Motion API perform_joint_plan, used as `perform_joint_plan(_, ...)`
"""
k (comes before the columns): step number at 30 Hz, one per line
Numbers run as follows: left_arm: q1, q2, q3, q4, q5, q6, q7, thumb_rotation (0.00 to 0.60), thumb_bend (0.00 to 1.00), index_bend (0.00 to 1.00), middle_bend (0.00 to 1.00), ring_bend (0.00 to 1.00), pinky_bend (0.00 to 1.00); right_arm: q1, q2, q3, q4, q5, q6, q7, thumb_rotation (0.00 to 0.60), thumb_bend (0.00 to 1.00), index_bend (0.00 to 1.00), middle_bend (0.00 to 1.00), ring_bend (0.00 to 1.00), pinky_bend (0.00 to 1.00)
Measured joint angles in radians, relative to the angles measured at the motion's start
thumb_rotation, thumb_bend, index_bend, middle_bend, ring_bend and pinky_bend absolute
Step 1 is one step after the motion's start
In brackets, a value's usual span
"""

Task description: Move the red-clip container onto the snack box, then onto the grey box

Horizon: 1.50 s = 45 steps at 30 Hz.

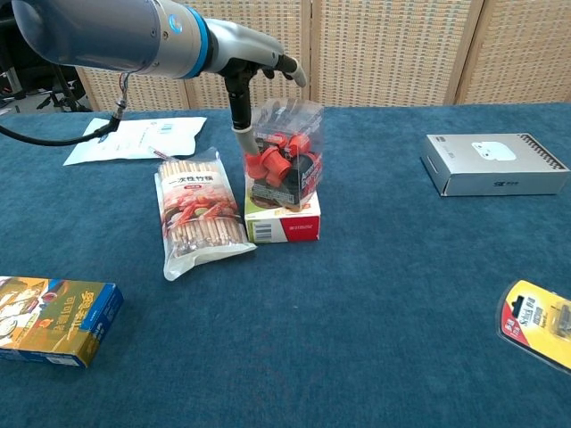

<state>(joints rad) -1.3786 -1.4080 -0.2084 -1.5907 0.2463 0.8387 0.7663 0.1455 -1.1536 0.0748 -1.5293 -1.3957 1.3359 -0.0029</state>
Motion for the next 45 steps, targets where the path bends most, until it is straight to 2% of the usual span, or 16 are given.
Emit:
perform_joint_plan(6,0.053,0.048,-0.048,-0.035,0.049,-0.015,-0.141,0.600,0.06,0.00,0.00,0.00,0.00,-0.003,0.003,0.003,-0.009,0.014,-0.001,-0.014,0.600,0.18,0.02,0.00,0.00,0.00)
perform_joint_plan(10,0.108,0.131,-0.089,-0.105,0.098,-0.034,-0.247,0.600,0.06,0.00,0.00,0.00,0.00,-0.003,0.003,0.004,-0.011,0.013,0.001,-0.020,0.600,0.18,0.02,0.00,0.00,0.00)
perform_joint_plan(15,0.193,0.222,-0.109,-0.199,0.236,-0.018,-0.325,0.600,0.06,0.00,0.00,0.00,0.00,-0.002,-0.001,0.003,-0.012,0.011,0.003,-0.034,0.600,0.18,0.02,0.00,0.00,0.00)
perform_joint_plan(19,0.277,0.270,-0.091,-0.261,0.386,0.062,-0.350,0.600,0.08,0.00,0.00,0.00,0.00,-0.004,-0.006,0.002,-0.014,0.000,0.018,-0.044,0.600,0.18,0.02,0.00,0.00,0.00)
perform_joint_plan(22,0.345,0.282,-0.058,-0.285,0.512,0.183,-0.343,0.600,0.09,0.00,0.00,0.00,0.00,-0.005,-0.010,0.002,-0.014,-0.008,0.026,-0.050,0.600,0.18,0.02,0.00,0.00,0.00)
perform_joint_plan(25,0.434,0.277,-0.002,-0.300,0.646,0.341,-0.337,0.600,0.09,0.00,0.00,0.00,0.00,-0.007,-0.017,0.001,-0.013,-0.020,0.042,-0.061,0.600,0.18,0.02,0.00,0.00,0.00)
perform_joint_plan(29,0.621,0.246,0.129,-0.292,0.856,0.571,-0.353,0.600,0.09,0.00,0.00,0.00,0.00,-0.008,-0.032,0.000,-0.009,-0.036,0.059,-0.082,0.600,0.18,0.02,0.00,0.00,0.00)
perform_joint_plan(32,0.760,0.213,0.239,-0.261,0.968,0.680,-0.362,0.600,0.09,0.00,0.00,0.00,0.00,-0.008,-0.040,-0.002,-0.004,-0.042,0.062,-0.095,0.600,0.18,0.02,0.00,0.00,0.00)
perform_joint_plan(35,0.876,0.169,0.324,-0.206,1.017,0.742,-0.371,0.600,0.09,0.00,0.00,0.00,0.00,-0.006,-0.050,-0.002,0.000,-0.046,0.065,-0.113,0.600,0.18,0.02,0.00,0.00,0.00)
perform_joint_plan(38,0.963,0.127,0.366,-0.145,1.039,0.783,-0.394,0.600,0.09,0.00,0.00,0.00,0.00,-0.005,-0.058,-0.002,0.003,-0.051,0.072,-0.131,0.600,0.18,0.02,0.00,0.00,0.00)
perform_joint_plan(45,1.079,0.079,0.406,-0.025,1.086,0.817,-0.466,0.600,0.09,0.00,0.00,0.00,0.00,0.000,-0.081,0.002,-0.003,-0.062,0.085,-0.180,0.600,0.18,0.02,0.00,0.00,0.00)
